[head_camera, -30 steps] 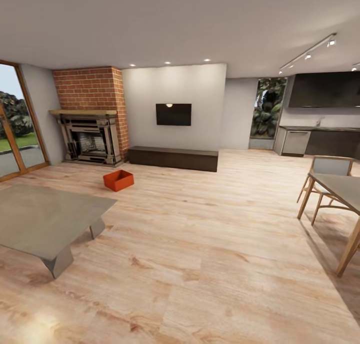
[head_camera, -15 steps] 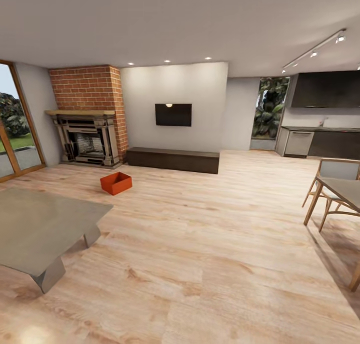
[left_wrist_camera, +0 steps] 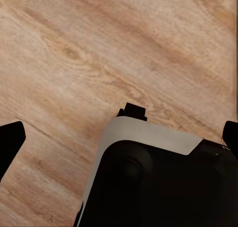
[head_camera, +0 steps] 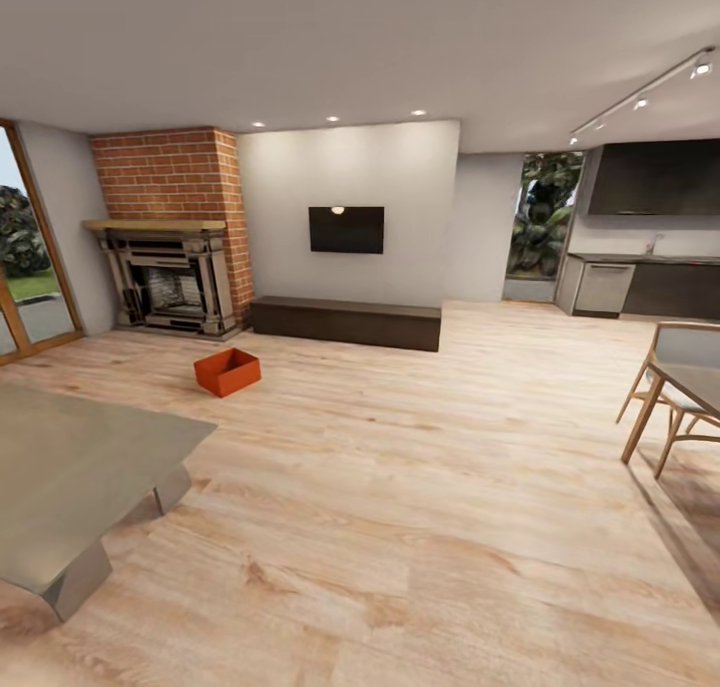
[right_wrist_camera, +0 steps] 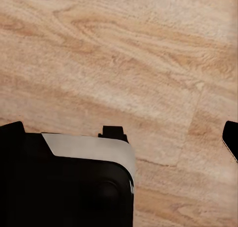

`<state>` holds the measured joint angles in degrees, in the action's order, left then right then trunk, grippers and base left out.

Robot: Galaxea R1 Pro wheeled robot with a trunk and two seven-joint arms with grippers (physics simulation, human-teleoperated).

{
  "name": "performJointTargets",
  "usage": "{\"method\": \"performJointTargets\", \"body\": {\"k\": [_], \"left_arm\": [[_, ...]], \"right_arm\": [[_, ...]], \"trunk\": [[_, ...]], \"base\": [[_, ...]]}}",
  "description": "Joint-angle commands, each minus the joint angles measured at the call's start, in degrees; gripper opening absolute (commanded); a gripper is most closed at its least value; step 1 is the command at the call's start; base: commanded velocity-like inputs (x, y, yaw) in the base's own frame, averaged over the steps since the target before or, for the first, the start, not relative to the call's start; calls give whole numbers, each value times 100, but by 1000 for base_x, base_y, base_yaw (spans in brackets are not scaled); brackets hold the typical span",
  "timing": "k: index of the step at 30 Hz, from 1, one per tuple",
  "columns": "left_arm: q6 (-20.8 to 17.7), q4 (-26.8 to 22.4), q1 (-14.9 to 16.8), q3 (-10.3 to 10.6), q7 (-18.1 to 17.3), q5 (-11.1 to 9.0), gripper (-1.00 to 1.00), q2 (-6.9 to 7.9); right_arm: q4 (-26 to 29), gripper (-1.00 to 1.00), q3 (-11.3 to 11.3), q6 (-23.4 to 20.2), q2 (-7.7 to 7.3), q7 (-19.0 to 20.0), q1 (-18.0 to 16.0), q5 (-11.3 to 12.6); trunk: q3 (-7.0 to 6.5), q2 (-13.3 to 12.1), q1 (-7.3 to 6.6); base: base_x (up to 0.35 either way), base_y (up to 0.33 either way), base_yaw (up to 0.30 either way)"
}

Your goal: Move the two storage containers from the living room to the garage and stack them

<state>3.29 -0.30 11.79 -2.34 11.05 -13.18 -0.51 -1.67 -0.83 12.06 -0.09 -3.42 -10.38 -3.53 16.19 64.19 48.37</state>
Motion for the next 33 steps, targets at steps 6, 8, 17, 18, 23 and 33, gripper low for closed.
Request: {"method": "performJointTargets", "body": {"k": [6,8,17,18,23,33], "left_arm": [[23,4,3,-21,11,-18,100,-2],[23,4,3,-21,11,-18,100,-2],[23,4,4,-21,11,-18,100,-2],[23,4,3,-21,11,-18,100,-2],[23,4,3,-21,11,-18,100,-2],[23,4,5,-21,11,-18,100,-2]], "right_arm": [[-18,100,-18,24,-8,-27,-8,-42],[-18,100,-21,18,-9,-27,-8,-43],[-18,100,-22,16,-8,-27,-8,-50],[-18,100,-22,16,-8,-27,-8,-51],[-18,100,-22,16,-8,-27,-8,-50],[-18,100,-2,6,6,-21,-8,-35]], "trunk": [[7,4,4],[7,4,4],[7,4,4],[7,4,4],[7,4,4],[7,4,4]], "base": [[322,0,0],[322,0,0],[322,0,0],[322,0,0],[322,0,0],[322,0,0]]}}
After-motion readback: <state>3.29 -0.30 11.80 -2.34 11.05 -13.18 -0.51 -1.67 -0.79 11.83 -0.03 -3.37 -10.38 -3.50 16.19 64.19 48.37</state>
